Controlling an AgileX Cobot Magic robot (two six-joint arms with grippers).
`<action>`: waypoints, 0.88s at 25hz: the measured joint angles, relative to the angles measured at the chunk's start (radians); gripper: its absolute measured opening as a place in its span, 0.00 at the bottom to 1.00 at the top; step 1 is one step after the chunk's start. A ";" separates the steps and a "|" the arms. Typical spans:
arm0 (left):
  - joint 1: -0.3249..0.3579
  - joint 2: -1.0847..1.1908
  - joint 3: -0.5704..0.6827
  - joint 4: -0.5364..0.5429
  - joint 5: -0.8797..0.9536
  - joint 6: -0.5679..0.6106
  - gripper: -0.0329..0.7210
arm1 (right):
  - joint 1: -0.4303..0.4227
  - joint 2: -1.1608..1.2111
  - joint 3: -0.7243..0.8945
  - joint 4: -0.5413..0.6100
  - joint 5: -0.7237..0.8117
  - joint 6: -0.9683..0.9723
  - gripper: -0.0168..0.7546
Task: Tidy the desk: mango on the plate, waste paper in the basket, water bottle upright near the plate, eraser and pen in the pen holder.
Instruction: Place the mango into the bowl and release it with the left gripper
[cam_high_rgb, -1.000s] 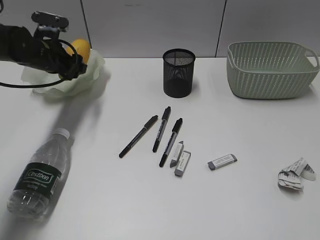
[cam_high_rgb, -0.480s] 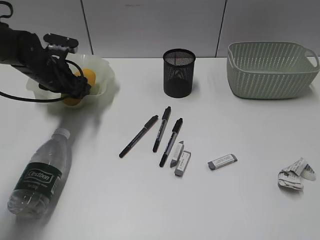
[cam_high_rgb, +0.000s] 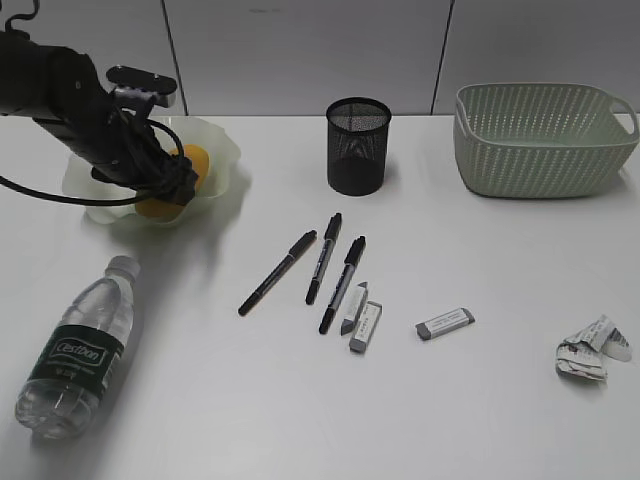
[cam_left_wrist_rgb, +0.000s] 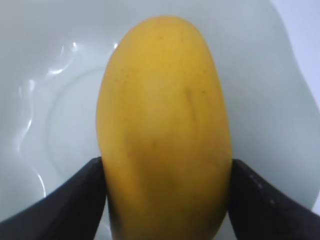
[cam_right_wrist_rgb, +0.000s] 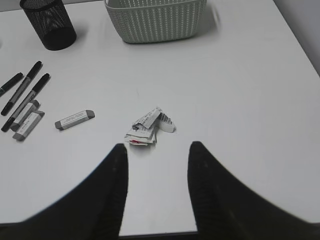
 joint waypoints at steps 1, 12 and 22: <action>0.000 0.000 0.000 0.000 0.011 0.000 0.75 | 0.000 0.000 0.000 0.000 0.000 0.000 0.45; 0.000 -0.122 0.000 -0.006 -0.004 0.000 0.92 | 0.000 0.000 0.000 0.000 0.000 0.000 0.45; 0.000 -0.680 0.299 -0.065 0.157 0.000 0.76 | 0.000 0.000 0.000 0.000 0.000 0.000 0.45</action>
